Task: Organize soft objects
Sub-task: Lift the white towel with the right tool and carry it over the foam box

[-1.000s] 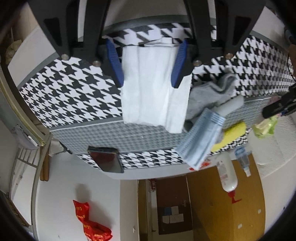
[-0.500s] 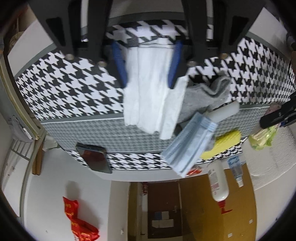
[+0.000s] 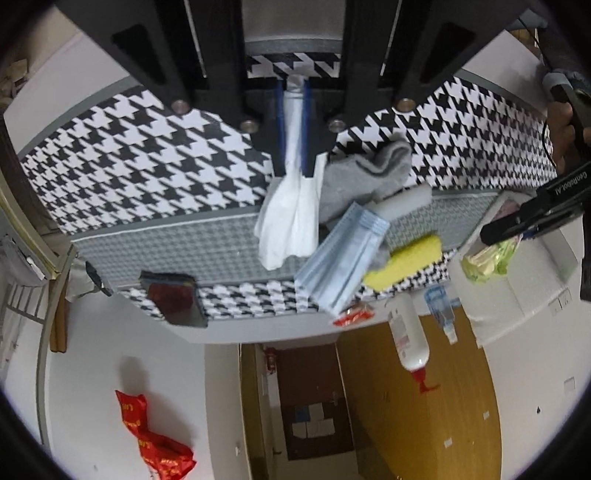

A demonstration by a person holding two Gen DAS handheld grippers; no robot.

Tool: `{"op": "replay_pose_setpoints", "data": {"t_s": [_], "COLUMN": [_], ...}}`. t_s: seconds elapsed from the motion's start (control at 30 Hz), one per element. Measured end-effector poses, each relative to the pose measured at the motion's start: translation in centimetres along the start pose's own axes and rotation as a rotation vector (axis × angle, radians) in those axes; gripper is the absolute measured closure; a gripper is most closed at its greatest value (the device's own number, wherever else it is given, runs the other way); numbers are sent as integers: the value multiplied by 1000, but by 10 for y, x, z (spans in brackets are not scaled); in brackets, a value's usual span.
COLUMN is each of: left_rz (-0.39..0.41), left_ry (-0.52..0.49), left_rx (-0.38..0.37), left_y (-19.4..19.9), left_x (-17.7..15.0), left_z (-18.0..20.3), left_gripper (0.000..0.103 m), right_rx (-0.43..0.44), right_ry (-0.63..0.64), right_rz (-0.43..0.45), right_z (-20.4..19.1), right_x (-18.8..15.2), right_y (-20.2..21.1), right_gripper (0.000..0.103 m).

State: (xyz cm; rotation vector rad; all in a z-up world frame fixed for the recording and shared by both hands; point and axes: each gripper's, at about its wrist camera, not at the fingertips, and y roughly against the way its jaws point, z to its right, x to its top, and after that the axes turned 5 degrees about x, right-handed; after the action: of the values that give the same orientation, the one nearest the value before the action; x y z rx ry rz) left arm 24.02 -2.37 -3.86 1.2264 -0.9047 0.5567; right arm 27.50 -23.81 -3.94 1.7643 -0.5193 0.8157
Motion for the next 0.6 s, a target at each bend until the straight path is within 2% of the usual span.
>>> {"op": "replay_pose_setpoints", "data": {"t_s": [0.37,0.6], "left_rz": [67,122], "left_ry": [14,19], "left_rx": [10,56], "left_y": [40,63], "left_x": [5,7], "left_z": [2,3], "left_gripper": [69,69], "right_rx": [42,64], "right_ry": [5,15], "right_rz": [126,177], "right_z": [-10,-16], "right_x": [15,19], "right_y": [42,61], "right_gripper": [93,93]}}
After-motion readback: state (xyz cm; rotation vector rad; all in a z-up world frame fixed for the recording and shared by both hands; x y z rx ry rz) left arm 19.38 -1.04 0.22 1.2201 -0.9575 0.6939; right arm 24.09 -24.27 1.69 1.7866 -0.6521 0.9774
